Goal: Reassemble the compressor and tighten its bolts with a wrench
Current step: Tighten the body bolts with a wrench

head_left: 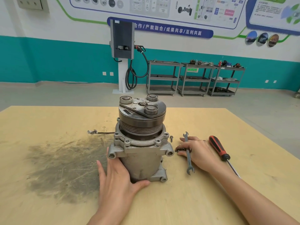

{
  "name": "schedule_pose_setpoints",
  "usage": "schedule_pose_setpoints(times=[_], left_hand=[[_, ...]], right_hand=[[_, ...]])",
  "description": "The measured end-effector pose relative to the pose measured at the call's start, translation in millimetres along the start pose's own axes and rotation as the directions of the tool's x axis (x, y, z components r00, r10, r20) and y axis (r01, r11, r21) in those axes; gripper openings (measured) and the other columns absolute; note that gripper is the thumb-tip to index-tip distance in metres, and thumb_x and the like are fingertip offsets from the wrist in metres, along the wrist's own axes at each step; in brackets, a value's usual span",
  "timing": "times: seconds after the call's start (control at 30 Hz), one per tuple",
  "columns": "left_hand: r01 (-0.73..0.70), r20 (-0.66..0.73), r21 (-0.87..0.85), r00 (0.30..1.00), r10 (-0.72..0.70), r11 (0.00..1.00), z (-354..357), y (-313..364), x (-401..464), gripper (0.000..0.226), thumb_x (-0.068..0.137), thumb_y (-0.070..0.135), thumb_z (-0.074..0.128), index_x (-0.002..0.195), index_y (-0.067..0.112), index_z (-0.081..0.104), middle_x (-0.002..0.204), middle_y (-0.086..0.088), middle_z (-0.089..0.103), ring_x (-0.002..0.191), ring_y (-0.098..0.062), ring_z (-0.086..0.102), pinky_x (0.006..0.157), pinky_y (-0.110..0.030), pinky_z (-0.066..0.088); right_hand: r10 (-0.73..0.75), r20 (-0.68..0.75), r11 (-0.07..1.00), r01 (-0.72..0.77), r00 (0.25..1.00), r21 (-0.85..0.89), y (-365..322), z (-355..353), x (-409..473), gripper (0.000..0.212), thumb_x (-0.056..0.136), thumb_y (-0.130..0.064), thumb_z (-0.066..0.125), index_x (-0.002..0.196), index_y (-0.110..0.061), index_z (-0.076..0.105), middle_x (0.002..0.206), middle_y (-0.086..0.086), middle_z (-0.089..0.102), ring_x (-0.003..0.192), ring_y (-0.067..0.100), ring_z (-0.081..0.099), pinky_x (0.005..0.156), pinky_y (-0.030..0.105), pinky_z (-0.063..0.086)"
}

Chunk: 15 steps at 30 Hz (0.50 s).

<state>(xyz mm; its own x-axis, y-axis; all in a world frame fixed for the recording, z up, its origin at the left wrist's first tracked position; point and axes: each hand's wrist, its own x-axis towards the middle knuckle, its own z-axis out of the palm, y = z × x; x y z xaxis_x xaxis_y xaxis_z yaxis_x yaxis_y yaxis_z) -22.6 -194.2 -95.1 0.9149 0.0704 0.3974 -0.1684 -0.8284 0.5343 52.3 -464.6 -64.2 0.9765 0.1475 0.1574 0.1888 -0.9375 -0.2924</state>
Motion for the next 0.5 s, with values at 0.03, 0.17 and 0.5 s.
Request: schedule_pose_setpoints(times=[0.03, 0.17, 0.5], left_hand=[[0.001, 0.002, 0.002, 1.000, -0.001, 1.000, -0.3, 0.8, 0.3, 0.128, 0.054, 0.071, 0.076, 0.145, 0.007, 0.013, 0.146, -0.007, 0.036, 0.147, -0.023, 0.022, 0.115, -0.035, -0.021], [0.010, 0.004, 0.015, 1.000, -0.010, 1.000, 0.1, 1.8, 1.4, 0.131, 0.054, 0.075, 0.072, 0.146, 0.008, 0.008, 0.149, -0.007, 0.032, 0.148, -0.023, 0.018, 0.105, -0.027, -0.034], [0.010, -0.003, 0.092, 1.000, -0.010, 0.996, 6.8, 7.8, 3.7, 0.111, 0.060, 0.076, 0.068, 0.133, 0.010, 0.017, 0.143, -0.010, 0.039, 0.147, -0.027, 0.019, 0.100, -0.031, -0.041]], right_hand=[[-0.006, -0.010, 1.000, 0.006, 1.000, -0.002, -0.2, 0.6, 0.2, 0.026, 0.090, -0.043, 0.065, 0.114, -0.035, 0.071, 0.142, -0.006, 0.055, 0.141, 0.013, 0.032, 0.111, 0.042, 0.031], [0.048, -0.172, 0.969, -0.004, 0.984, 0.249, -13.0, -3.7, 0.3, 0.017, 0.086, -0.033, 0.073, 0.100, -0.025, 0.076, 0.125, -0.001, 0.066, 0.122, 0.012, 0.055, 0.104, 0.033, 0.040], [0.091, -0.275, 0.231, 0.248, 0.957, 0.941, -96.1, -42.8, -17.4, 0.009, 0.076, -0.032, 0.075, 0.084, -0.035, 0.076, 0.114, -0.005, 0.073, 0.106, 0.008, 0.064, 0.084, 0.020, 0.046]])
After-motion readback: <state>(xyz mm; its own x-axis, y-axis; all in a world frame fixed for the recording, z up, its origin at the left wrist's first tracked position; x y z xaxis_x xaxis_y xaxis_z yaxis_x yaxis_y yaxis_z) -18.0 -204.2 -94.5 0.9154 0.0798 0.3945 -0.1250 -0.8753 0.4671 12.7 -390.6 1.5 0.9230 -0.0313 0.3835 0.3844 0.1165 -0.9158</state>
